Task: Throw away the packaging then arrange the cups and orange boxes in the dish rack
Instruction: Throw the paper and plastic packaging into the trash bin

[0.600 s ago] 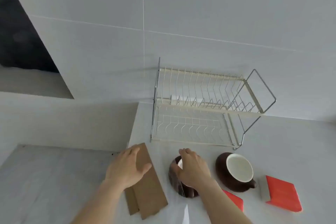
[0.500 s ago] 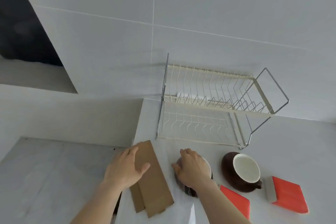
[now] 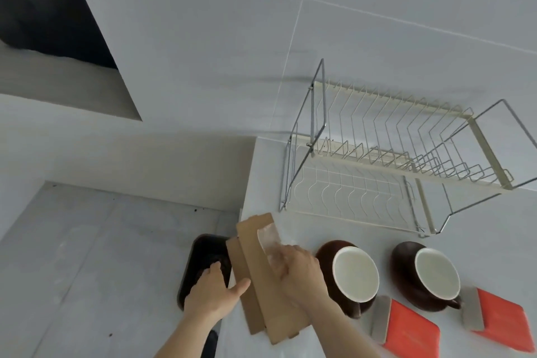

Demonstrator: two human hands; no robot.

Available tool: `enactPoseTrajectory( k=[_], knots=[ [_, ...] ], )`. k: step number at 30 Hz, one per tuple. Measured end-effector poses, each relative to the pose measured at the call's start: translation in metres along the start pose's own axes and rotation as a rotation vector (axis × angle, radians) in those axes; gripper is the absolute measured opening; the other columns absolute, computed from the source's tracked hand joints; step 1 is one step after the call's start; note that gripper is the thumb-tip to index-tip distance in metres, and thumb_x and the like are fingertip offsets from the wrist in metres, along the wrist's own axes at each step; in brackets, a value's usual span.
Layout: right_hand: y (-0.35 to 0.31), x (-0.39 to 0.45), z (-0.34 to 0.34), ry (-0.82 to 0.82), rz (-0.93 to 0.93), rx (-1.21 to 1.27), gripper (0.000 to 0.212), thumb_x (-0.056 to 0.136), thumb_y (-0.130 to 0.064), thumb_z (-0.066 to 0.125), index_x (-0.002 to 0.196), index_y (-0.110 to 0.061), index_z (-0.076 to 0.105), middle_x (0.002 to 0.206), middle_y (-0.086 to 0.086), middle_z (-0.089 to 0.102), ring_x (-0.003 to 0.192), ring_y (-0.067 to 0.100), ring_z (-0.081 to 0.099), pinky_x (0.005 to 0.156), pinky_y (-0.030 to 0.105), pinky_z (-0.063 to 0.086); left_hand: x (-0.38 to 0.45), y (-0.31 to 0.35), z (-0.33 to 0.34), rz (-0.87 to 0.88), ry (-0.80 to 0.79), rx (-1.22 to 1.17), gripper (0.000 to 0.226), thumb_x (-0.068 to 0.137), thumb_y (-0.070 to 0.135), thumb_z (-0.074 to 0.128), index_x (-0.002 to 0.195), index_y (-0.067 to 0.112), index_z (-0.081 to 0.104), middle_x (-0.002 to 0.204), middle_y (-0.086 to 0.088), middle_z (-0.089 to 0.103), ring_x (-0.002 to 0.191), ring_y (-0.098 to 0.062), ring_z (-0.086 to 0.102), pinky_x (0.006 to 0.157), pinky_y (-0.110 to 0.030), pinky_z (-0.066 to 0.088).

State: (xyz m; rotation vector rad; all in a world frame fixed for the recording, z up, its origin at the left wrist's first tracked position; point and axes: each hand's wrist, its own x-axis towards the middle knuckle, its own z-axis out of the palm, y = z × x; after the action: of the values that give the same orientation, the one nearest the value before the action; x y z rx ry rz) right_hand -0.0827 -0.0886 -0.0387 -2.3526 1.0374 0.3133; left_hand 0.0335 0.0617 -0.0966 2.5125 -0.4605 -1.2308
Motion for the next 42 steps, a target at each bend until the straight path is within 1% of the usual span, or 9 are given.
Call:
enactPoseTrajectory(
  k=[6,11,15,21,23,25,29,35,42],
  knots=[
    [-0.003,-0.008,0.009,0.101,0.105,0.38,0.043,0.083,-0.009,0.059,0.125,-0.016,0.067,0.116,0.002,0.069,0.106,0.021,0.064,0.095,0.036,0.054,-0.009,0.001,0.012,0.044,0.123,-0.087,0.06,0.083,0.055,0.063,0.135,0.031,0.045,0.123,0.011,0.063,0.108,-0.015,0.063,0.089,-0.038,0.054],
    [0.008,-0.01,0.019,0.071,0.241,0.338,0.068,0.081,-0.003,0.062,0.145,-0.018,0.044,0.133,0.008,0.052,0.119,0.028,0.056,0.098,0.037,0.048,-0.016,0.005,0.014,0.086,0.215,-0.186,0.051,0.082,0.05,0.07,0.127,0.035,0.049,0.114,0.013,0.065,0.101,-0.013,0.064,0.082,-0.037,0.056],
    [0.014,-0.009,0.03,0.051,0.279,0.297,0.084,0.083,-0.026,0.074,0.152,-0.019,0.028,0.139,0.006,0.051,0.124,0.028,0.055,0.098,0.039,0.047,-0.024,0.006,0.021,0.106,0.26,-0.288,0.041,0.08,0.044,0.074,0.115,0.038,0.054,0.106,0.018,0.065,0.096,-0.009,0.063,0.078,-0.034,0.055],
    [0.018,-0.016,0.047,0.003,0.293,0.392,0.066,0.07,-0.037,0.082,0.125,-0.024,0.048,0.111,-0.004,0.063,0.096,0.017,0.063,0.078,0.031,0.053,-0.048,0.012,0.028,0.031,0.299,-0.672,0.015,0.098,0.035,0.051,0.113,0.036,0.054,0.098,0.019,0.06,0.093,-0.008,0.06,0.082,-0.037,0.044],
    [0.018,-0.017,0.049,-0.006,0.288,0.453,0.056,0.065,-0.038,0.083,0.109,-0.03,0.05,0.104,-0.005,0.064,0.089,0.015,0.065,0.079,0.036,0.058,-0.055,0.012,0.026,0.042,0.269,-0.728,0.021,0.097,0.047,0.05,0.115,0.037,0.053,0.099,0.023,0.056,0.102,-0.014,0.056,0.088,-0.037,0.042],
    [0.016,-0.017,0.049,-0.011,0.273,0.515,0.052,0.059,-0.039,0.083,0.099,-0.033,0.05,0.097,-0.004,0.066,0.083,0.015,0.067,0.077,0.042,0.06,-0.063,0.008,0.023,0.04,0.264,-0.718,0.037,0.087,0.052,0.065,0.118,0.038,0.051,0.104,0.023,0.057,0.102,-0.007,0.058,0.088,-0.033,0.046],
    [0.001,-0.016,0.043,-0.046,0.197,0.611,0.05,0.067,-0.033,0.084,0.108,-0.027,0.056,0.091,-0.006,0.065,0.081,0.015,0.066,0.073,0.038,0.06,-0.075,-0.003,0.015,0.016,0.355,-0.665,0.054,0.076,0.028,0.083,0.12,0.03,0.052,0.103,0.016,0.061,0.086,0.007,0.057,0.065,-0.014,0.041],
    [-0.029,-0.016,0.05,-0.209,0.171,0.87,0.035,0.075,-0.03,0.084,0.104,-0.024,0.067,0.094,0.0,0.074,0.082,0.018,0.073,0.069,0.029,0.061,-0.078,-0.035,-0.008,-0.073,0.451,-0.882,0.051,0.074,0.019,0.085,0.116,0.024,0.058,0.109,0.003,0.068,0.094,-0.011,0.064,0.07,-0.027,0.048],
    [-0.076,-0.016,0.082,-0.476,0.166,0.893,0.051,0.08,-0.01,0.079,0.12,-0.032,0.058,0.097,0.007,0.073,0.088,0.023,0.074,0.077,0.046,0.063,-0.062,-0.09,-0.042,-0.162,0.468,-1.005,0.044,0.077,0.015,0.083,0.114,0.023,0.06,0.109,0.001,0.064,0.093,-0.014,0.063,0.08,-0.037,0.052]
  ],
)
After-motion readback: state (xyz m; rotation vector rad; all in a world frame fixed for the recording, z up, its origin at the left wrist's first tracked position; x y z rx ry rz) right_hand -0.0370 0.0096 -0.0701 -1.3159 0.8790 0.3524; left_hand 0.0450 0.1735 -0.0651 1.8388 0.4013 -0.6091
